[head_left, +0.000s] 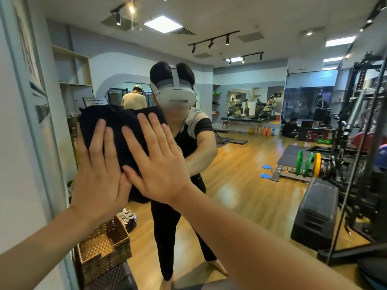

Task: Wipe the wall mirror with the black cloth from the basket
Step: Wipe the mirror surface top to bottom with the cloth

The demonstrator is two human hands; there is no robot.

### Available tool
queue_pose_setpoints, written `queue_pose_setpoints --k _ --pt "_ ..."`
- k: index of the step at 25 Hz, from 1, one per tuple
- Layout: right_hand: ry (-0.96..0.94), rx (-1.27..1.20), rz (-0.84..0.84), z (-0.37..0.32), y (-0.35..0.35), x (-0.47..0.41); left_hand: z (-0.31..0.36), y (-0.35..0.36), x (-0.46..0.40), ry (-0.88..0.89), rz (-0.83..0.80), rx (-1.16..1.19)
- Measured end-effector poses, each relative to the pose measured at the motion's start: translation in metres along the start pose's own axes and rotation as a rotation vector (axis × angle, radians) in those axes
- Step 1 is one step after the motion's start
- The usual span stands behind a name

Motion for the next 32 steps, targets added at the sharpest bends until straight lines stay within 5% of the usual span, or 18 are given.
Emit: queue_pose_setpoints --k 20,32 --pt "-0.035 0.022 0.02 0.184 -0.107 0.123 0.23 0.077 -0.04 0.028 0.123 0.137" --pt "-0.026 0.159 -0.058 0.342 -0.201 0.216 0.428 0.131 -0.084 0.045 0.184 0.251"
Point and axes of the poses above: each hand's wrist, its own x-axis away from the middle knuckle, its own y-axis out of the palm, z = x × y, the point moved 8 cm from there along -x, towards the middle knuckle, and after that the axes turned 4 degrees about -y, right-handed, at the moved point
